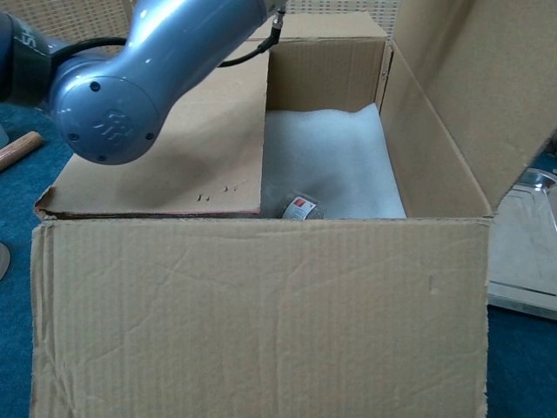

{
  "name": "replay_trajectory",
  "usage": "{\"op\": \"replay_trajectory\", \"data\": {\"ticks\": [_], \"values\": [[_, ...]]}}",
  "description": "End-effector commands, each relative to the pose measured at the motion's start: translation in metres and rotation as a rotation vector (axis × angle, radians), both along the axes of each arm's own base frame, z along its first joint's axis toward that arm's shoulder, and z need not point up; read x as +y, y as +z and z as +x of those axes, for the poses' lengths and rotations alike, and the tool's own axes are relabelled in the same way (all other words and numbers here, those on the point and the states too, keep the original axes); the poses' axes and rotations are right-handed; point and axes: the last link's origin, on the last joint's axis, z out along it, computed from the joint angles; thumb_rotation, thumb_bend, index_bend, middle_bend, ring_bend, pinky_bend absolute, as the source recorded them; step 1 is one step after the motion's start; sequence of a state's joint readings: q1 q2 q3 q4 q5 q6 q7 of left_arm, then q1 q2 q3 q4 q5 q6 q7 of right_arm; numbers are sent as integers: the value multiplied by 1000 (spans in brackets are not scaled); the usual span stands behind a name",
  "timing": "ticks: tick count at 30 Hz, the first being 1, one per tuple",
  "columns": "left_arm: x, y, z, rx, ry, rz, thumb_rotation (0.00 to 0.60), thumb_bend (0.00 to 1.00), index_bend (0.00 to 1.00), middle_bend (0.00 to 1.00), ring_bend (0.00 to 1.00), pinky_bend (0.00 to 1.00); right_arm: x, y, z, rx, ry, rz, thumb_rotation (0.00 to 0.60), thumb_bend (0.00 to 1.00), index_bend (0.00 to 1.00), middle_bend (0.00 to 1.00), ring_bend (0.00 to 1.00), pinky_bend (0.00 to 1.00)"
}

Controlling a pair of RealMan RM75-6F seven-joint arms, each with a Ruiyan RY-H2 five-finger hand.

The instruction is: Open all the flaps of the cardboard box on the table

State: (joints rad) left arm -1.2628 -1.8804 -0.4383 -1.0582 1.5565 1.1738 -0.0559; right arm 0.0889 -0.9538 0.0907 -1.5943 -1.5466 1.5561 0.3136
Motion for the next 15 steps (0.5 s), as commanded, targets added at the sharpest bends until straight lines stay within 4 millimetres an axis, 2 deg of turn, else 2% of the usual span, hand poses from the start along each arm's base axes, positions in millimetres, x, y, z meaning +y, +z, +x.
{"op": "replay_trajectory", "data": {"ticks": [1,8,15], "values": [[2,-11,11,-4,15,-30,600,391,19,0,0,131,0,0,0,4,2,2,600,0,0,0,0,124],[12,-25,20,51,71,-78,600,391,19,0,0,123,2,-1,1,11,5,3,600,0,0,0,0,124],[21,-12,10,101,76,-62,600,391,22,0,0,123,2,-3,2,15,4,6,600,0,0,0,0,123]]}}
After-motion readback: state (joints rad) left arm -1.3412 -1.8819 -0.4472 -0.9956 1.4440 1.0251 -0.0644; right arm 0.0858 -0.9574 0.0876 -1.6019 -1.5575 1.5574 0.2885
